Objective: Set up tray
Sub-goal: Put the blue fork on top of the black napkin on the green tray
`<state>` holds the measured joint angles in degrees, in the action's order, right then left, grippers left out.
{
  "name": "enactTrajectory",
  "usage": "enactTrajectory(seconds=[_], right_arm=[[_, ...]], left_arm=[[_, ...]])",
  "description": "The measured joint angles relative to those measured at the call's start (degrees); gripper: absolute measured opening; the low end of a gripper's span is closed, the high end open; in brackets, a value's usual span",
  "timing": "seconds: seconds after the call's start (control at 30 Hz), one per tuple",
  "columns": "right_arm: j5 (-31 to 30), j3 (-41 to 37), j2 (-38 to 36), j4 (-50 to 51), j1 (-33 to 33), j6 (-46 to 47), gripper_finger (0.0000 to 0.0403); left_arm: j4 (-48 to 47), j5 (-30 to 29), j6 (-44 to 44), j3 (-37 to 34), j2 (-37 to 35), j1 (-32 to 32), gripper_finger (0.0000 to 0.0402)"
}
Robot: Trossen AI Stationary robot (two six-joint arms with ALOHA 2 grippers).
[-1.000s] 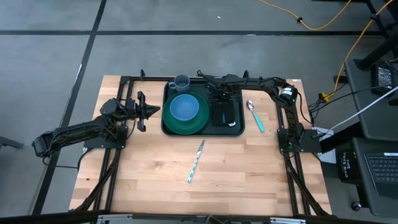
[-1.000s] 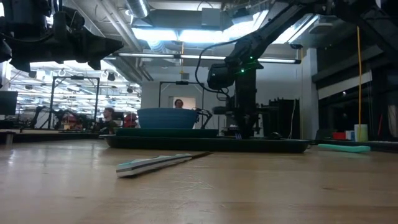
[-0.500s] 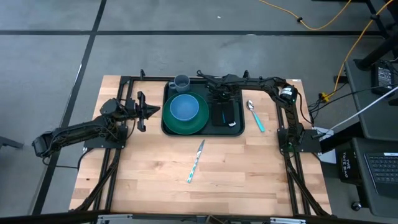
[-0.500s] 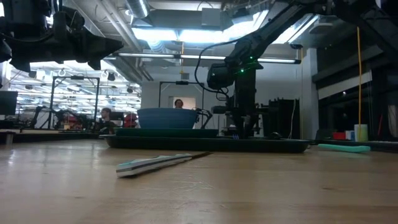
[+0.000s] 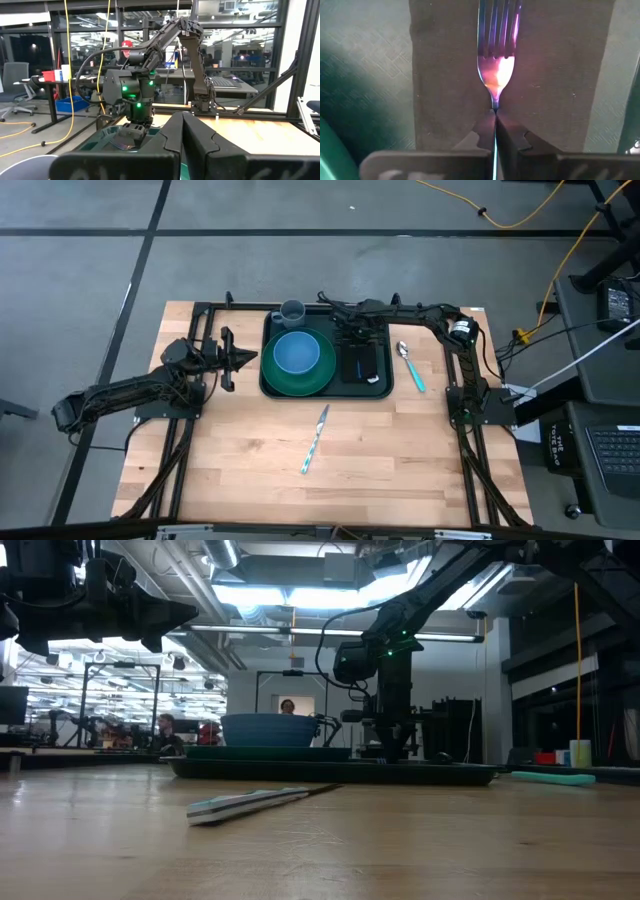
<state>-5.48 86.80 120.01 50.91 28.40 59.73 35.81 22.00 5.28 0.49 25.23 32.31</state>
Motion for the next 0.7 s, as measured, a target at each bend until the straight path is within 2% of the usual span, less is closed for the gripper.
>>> enactTrajectory(seconds=[0.57, 0.7], right_arm=[[0.7, 0.0, 0.0, 0.2, 0.4, -0.4, 0.0018], [0.7, 0.0, 0.0, 0.2, 0.4, -1.6, 0.0031]], left_arm=[[0.0, 0.0, 0.0, 0.0, 0.0, 0.0, 0.0004], [0.0, 0.0, 0.0, 0.0, 0.0, 0.0, 0.0005]])
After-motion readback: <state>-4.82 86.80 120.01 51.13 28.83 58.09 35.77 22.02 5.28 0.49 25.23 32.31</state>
